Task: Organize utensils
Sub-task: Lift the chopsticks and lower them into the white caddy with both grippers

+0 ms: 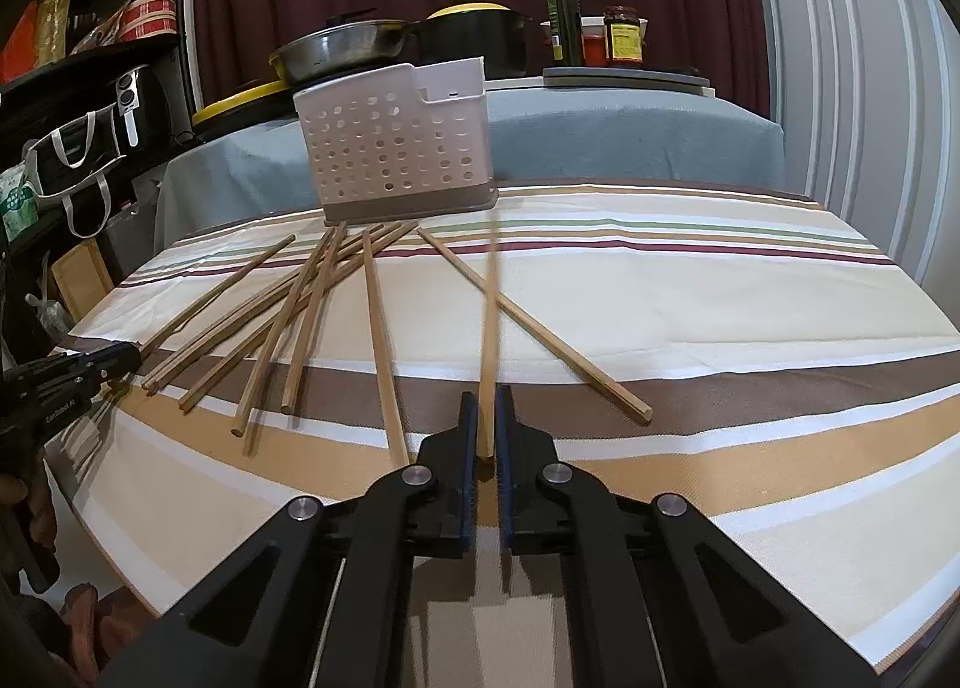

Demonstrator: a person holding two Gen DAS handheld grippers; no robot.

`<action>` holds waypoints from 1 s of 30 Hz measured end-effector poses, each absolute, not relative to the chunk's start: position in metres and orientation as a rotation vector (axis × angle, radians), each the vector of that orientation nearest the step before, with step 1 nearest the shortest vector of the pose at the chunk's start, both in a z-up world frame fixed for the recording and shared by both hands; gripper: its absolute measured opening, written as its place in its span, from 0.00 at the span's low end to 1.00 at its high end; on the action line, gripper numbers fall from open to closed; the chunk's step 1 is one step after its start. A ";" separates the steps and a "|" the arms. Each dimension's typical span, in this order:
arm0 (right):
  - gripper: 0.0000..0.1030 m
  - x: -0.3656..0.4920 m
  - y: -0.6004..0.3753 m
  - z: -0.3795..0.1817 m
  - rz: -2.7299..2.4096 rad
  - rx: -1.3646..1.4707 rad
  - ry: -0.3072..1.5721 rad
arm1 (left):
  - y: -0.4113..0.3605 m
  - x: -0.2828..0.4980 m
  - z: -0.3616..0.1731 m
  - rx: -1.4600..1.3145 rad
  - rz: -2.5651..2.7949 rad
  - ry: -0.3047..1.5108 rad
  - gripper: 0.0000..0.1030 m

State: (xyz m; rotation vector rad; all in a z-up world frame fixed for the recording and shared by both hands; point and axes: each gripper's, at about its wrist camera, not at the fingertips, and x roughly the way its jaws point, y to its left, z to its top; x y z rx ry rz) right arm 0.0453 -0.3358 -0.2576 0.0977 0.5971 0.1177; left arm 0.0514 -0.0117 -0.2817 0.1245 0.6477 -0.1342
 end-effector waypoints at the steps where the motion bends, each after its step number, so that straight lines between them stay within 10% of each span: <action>1: 0.06 0.046 -0.335 -0.257 0.115 0.094 0.598 | -0.011 0.051 -0.281 0.124 -0.134 0.646 0.07; 30: 0.06 0.027 -0.333 -0.138 0.085 0.049 0.355 | 0.001 0.025 -0.161 0.067 -0.109 0.416 0.06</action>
